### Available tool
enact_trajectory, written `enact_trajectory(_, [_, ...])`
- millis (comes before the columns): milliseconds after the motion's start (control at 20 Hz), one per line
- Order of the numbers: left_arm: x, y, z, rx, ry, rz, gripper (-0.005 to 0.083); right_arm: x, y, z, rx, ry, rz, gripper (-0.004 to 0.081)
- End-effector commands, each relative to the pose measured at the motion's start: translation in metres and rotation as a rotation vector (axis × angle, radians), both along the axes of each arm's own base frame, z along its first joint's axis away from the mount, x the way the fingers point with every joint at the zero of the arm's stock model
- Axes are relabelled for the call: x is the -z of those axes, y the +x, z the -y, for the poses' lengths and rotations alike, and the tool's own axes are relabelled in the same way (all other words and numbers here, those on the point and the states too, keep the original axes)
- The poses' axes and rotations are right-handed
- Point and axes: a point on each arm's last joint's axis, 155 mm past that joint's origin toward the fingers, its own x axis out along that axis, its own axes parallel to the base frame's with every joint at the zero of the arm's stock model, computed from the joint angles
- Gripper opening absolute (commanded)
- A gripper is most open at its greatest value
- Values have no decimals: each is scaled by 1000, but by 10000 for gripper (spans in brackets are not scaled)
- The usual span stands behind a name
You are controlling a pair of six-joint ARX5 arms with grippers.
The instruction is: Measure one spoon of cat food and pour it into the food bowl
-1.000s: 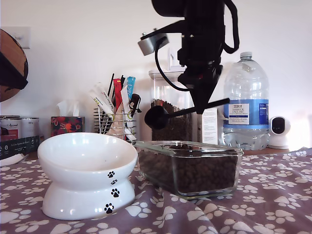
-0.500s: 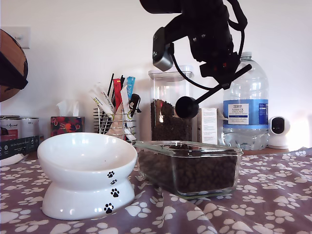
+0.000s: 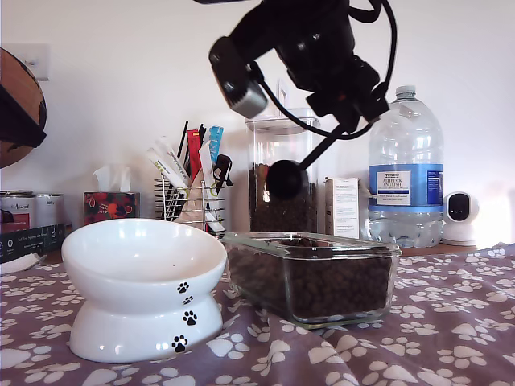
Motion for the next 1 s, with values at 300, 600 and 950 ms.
enact_trajectory(300, [-4,2,1,0,-8,8,-19,42,17,-2,15,-195,3,-13])
enact_trajectory(600, [-4,2,1,0,-8,8,-19,53,23,-1,21,-244,6,-13])
enact_trajectory(950, [-4,2,1,0,-8,7,-19,73,19,6,12,-295,-43,-13])
